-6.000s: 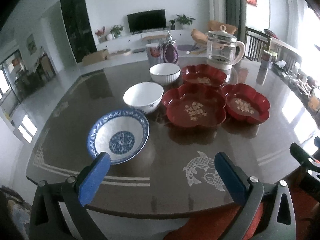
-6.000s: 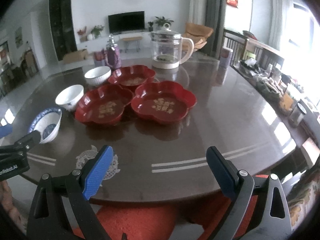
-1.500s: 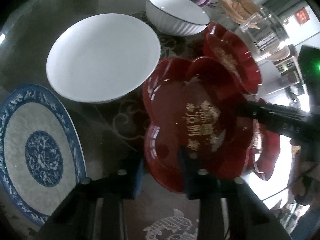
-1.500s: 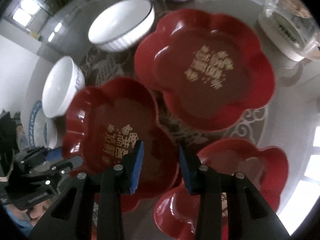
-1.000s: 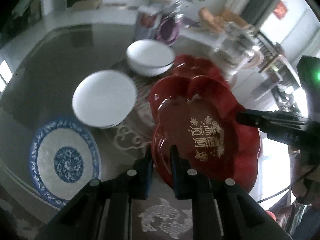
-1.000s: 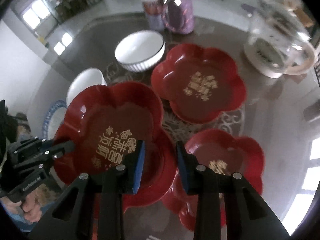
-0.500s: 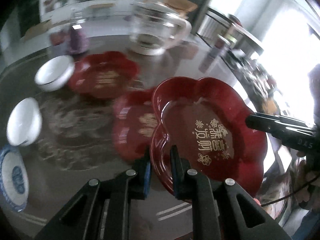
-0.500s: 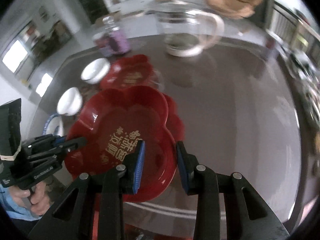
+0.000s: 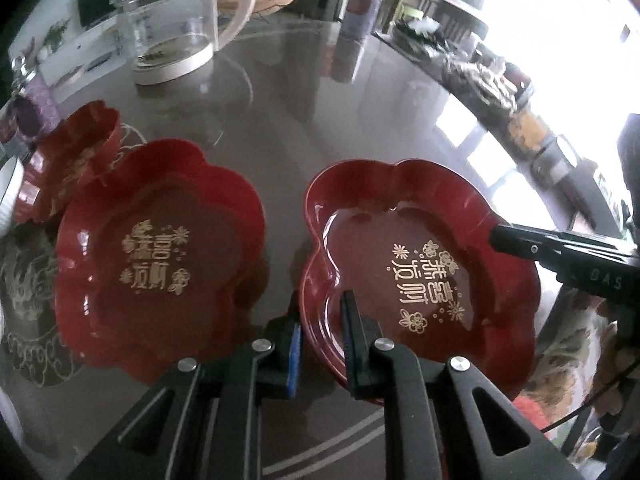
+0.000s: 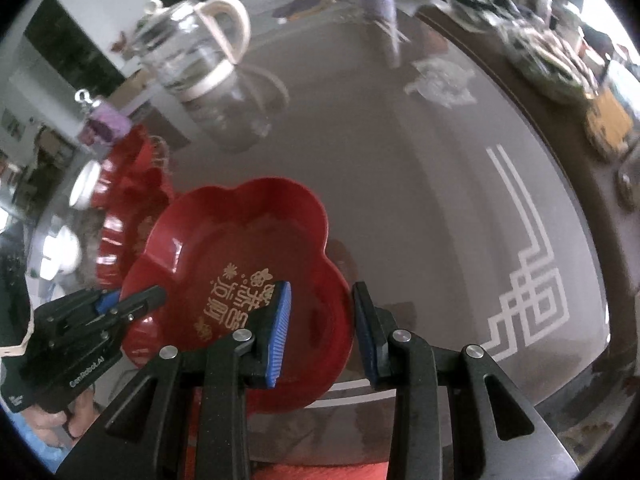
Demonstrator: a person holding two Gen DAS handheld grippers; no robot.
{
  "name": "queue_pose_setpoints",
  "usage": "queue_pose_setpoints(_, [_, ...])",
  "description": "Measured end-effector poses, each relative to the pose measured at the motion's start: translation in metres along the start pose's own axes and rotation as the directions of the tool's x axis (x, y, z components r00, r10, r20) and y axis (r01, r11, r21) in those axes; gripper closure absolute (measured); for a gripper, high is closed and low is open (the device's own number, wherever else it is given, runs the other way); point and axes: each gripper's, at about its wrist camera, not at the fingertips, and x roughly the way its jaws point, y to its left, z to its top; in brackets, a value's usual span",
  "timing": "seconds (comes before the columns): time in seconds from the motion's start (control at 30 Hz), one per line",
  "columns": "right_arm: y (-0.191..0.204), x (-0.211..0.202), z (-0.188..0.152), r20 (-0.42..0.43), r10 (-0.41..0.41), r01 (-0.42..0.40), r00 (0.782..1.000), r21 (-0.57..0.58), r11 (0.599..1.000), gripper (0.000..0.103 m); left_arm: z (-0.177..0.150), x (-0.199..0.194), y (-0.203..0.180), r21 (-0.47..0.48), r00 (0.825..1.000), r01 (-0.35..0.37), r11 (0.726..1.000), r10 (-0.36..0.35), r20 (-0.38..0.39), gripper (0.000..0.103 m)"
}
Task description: Organize plates and bowls
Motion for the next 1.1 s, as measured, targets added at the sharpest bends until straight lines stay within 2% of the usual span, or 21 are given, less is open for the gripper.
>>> queue_pose_setpoints(0.07, [0.000,0.006,-0.002,-0.004,-0.013,0.013,1.000,0.003,1.000,0.069,-0.003,0.004,-0.001,0.016,1.000,-0.015,1.000,0.015,0.001,0.087])
queue_pose_setpoints(0.17, [0.000,0.009,-0.002,0.009,-0.015,0.015,1.000,0.023,1.000,0.063,-0.005,0.002,0.002,0.017,0.999,-0.028,0.999,0.027,0.020,0.070])
queue_pose_setpoints(0.2, [0.001,0.008,-0.002,0.022,-0.017,0.016,1.000,0.026,1.000,0.058,-0.005,-0.002,0.004,0.015,0.999,-0.036,0.999,0.035,0.031,0.056])
queue_pose_setpoints(0.23, [0.003,0.007,-0.003,0.036,-0.022,0.021,0.999,0.027,0.999,0.046,-0.006,-0.008,0.007,0.009,0.998,-0.043,0.999,0.042,0.053,0.041])
queue_pose_setpoints(0.27, [0.005,0.004,-0.003,0.054,-0.026,0.024,0.998,0.027,0.999,0.039,-0.005,-0.015,0.010,0.003,0.996,-0.048,0.999,0.048,0.077,0.034])
queue_pose_setpoints(0.3, [0.006,0.001,-0.005,0.067,-0.028,0.027,0.997,0.027,0.999,0.039,-0.006,-0.025,0.013,-0.006,0.993,-0.050,0.999,0.050,0.107,0.028])
queue_pose_setpoints(0.43, [0.027,-0.026,-0.009,0.145,-0.089,0.088,0.985,0.011,0.996,0.039,-0.012,-0.067,0.027,-0.020,0.979,-0.040,0.999,0.044,0.197,0.024])
queue_pose_setpoints(0.5, [0.054,-0.048,-0.017,0.220,-0.106,0.116,0.970,-0.032,0.993,0.038,-0.022,-0.100,0.038,-0.028,0.959,-0.055,0.998,0.061,0.276,0.018])
queue_pose_setpoints(0.53, [0.067,-0.057,-0.021,0.251,-0.112,0.129,0.961,-0.051,0.990,0.034,-0.027,-0.113,0.043,-0.030,0.948,-0.067,0.997,0.073,0.310,0.013])
queue_pose_setpoints(0.6, [0.099,-0.073,-0.032,0.311,-0.100,0.133,0.945,-0.089,0.987,0.030,-0.042,-0.141,0.055,-0.037,0.919,-0.104,0.994,0.110,0.378,0.013])
queue_pose_setpoints(0.67, [0.136,-0.087,-0.050,0.376,-0.073,0.124,0.924,-0.112,0.986,0.028,-0.061,-0.170,0.068,-0.052,0.881,-0.153,0.987,0.160,0.445,0.010])
queue_pose_setpoints(0.73, [0.166,-0.096,-0.069,0.433,-0.056,0.111,0.900,-0.102,0.989,0.027,-0.078,-0.189,0.081,-0.081,0.849,-0.193,0.978,0.208,0.486,0.002])
queue_pose_setpoints(0.8, [0.190,-0.102,-0.089,0.499,-0.051,0.102,0.865,-0.075,0.992,0.027,-0.100,-0.205,0.098,-0.132,0.811,-0.233,0.963,0.267,0.520,0.000])
queue_pose_setpoints(0.83, [0.204,-0.106,-0.102,0.547,-0.062,0.108,0.835,-0.054,0.993,0.027,-0.114,-0.212,0.106,-0.162,0.792,-0.251,0.954,0.298,0.533,0.000])
queue_pose_setpoints(0.87, [0.216,-0.107,-0.115,0.578,-0.070,0.114,0.813,-0.041,0.993,0.023,-0.125,-0.217,0.115,-0.185,0.780,-0.267,0.946,0.325,0.535,0.000])
queue_pose_setpoints(0.93, [0.234,-0.104,-0.136,0.611,-0.087,0.129,0.787,-0.025,0.991,0.022,-0.144,-0.222,0.130,-0.226,0.770,-0.286,0.931,0.363,0.525,0.000])
queue_pose_setpoints(0.97, [0.242,-0.101,-0.145,0.618,-0.084,0.132,0.782,-0.032,0.991,0.022,-0.154,-0.222,0.135,-0.241,0.769,-0.289,0.927,0.375,0.518,0.000])
queue_pose_setpoints(1.07, [0.256,-0.088,-0.162,0.610,-0.075,0.150,0.789,-0.073,0.986,0.022,-0.182,-0.217,0.147,-0.285,0.758,-0.299,0.910,0.409,0.509,0.000])
queue_pose_setpoints(1.1, [0.258,-0.085,-0.166,0.600,-0.070,0.146,0.797,-0.078,0.986,0.022,-0.188,-0.211,0.149,-0.293,0.761,-0.307,0.905,0.418,0.495,0.000])
